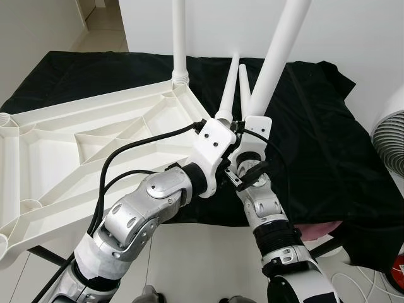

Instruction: Building children table

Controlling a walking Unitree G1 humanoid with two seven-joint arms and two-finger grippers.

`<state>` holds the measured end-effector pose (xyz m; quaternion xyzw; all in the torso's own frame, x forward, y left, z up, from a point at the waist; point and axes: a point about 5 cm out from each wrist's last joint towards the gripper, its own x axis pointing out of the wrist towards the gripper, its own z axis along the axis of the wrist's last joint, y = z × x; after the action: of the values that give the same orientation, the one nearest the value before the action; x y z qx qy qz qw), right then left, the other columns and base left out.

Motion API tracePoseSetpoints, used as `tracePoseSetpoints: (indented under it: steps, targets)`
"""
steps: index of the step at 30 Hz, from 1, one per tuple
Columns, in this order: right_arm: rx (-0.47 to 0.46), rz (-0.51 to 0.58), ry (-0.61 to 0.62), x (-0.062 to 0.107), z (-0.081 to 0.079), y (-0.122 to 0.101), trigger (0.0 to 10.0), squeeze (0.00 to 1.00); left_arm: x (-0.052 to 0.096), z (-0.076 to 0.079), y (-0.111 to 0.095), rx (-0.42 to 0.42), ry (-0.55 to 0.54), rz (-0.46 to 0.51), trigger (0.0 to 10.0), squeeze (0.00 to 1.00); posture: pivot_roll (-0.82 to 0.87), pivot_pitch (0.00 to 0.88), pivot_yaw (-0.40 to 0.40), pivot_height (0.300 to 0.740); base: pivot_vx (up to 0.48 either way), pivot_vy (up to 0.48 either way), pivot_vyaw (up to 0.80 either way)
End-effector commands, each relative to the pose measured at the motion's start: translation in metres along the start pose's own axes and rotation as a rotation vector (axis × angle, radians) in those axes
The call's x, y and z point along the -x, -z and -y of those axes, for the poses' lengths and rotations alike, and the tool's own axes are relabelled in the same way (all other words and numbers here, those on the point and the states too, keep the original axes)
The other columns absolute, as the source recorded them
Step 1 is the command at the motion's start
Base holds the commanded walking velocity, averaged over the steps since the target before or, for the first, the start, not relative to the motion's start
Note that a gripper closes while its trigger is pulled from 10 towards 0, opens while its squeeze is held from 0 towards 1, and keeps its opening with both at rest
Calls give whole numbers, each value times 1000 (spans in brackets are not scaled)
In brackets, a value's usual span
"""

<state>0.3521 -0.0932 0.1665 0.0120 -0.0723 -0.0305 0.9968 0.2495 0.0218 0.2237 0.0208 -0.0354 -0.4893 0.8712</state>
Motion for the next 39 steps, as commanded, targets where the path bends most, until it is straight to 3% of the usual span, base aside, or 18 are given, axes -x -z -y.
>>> tracePoseSetpoints:
  steps: [1,5,6,7,18,19,21,22,23,24,31,39]
  targets:
    - [21,-78,-1,2,4,15,10000,0,-1,1,-2,-11,57,1,10000,0,-52,71,3,740,0,0,0]
    - [26,-69,-11,0,4,13,10000,0,-1,1,-2,-12,56,2,10000,0,-53,70,3,740,0,0,0]
    - [29,-64,-18,0,4,12,10000,275,-1,1,-2,-13,56,2,10000,0,-53,69,0,740,0,0,0]
    - [29,-61,-22,0,4,12,10000,1000,-2,1,-2,-13,56,3,10000,0,-53,64,-1,740,0,0,0]
    - [21,-27,-82,1,1,9,10000,1000,-3,3,-2,-14,64,7,10000,0,-55,51,-5,740,0,0,0]
    - [28,-10,-115,1,0,8,10000,843,-3,3,-2,-14,65,8,10000,0,-55,45,-5,740,0,0,0]
    - [28,-10,-115,1,0,8,10000,843,-3,3,-2,-14,65,8,10000,0,-55,45,-5,740,0,0,0]
    - [22,6,-161,0,0,6,10000,0,-4,3,-2,-14,66,8,10000,0,-55,42,-4,740,0,0,0]
    - [22,6,-161,0,0,6,10000,0,-4,3,-2,-14,66,8,10000,0,-55,42,-4,740,0,0,0]
    - [4,16,-203,-3,2,3,0,0,-4,4,-2,-14,69,9,10000,0,-55,42,-4,740,0,0,0]
    - [24,49,-262,-16,21,-6,0,0,-6,3,-4,-21,69,17,10000,0,-62,36,-1,740,0,0,0]
    - [30,87,-312,-19,26,-14,0,0,-11,-1,-11,-21,42,53,10000,0,-61,35,1,740,0,0,0]
